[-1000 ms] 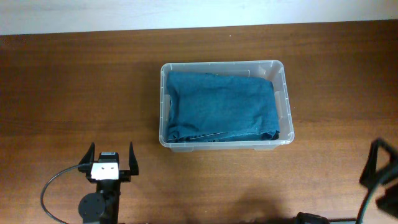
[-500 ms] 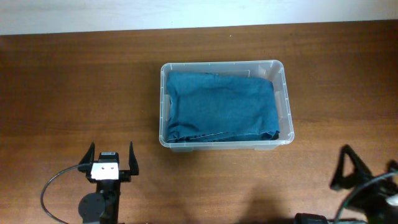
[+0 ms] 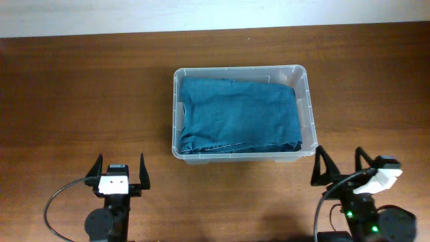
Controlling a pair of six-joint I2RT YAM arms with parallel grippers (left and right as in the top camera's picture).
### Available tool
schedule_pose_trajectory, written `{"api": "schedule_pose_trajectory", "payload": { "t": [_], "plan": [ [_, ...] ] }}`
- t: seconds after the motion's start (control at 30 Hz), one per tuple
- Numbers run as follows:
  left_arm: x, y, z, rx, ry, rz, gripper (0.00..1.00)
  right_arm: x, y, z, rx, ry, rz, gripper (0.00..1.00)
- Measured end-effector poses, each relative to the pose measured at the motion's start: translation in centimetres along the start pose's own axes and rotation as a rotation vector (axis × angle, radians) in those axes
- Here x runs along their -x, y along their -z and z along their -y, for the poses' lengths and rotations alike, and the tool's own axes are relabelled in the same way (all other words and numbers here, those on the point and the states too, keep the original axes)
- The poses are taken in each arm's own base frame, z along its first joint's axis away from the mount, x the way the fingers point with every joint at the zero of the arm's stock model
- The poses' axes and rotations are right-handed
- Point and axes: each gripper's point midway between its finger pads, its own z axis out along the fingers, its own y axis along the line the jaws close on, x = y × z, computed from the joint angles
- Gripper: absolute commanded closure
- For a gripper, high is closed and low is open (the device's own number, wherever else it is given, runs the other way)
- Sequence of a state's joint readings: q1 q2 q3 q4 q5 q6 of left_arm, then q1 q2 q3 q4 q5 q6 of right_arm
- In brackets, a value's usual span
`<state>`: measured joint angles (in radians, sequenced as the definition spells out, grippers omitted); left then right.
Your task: Pack container
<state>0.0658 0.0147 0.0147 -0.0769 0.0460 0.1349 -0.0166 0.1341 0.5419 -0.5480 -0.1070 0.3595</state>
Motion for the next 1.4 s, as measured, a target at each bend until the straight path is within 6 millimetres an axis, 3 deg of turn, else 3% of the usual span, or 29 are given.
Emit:
{"api": "schedule_pose_trajectory", "payload": {
  "t": [0.13,0.47,0.83,1.17,1.3,1.4],
  "plan": [
    [0.0,0.0,0.0,0.0,0.0,0.0,0.01,-1.8,-1.2,0.8,0.001,0.001,0.003,0.02],
    [0.0,0.0,0.0,0.0,0.0,0.0,0.01,-1.8,-2.9,1.1,0.059,0.08,0.186,0.02],
    [0.0,0.0,0.0,0.0,0.0,0.0,0.01,-3.0,-4.2,1.7,0.081,0.134,0.267,0.02],
    [0.0,0.0,0.0,0.0,0.0,0.0,0.0,-5.7,-5.2,2.2,0.082,0.178,0.218,0.02],
    [0.0,0.0,0.0,0.0,0.0,0.0,0.0,-8.4,-5.7,3.2,0.052,0.186,0.104,0.02],
    [0.0,0.0,0.0,0.0,0.0,0.0,0.0,-9.3,-5.8,3.6,0.039,0.188,0.065,0.02]
  ]
}}
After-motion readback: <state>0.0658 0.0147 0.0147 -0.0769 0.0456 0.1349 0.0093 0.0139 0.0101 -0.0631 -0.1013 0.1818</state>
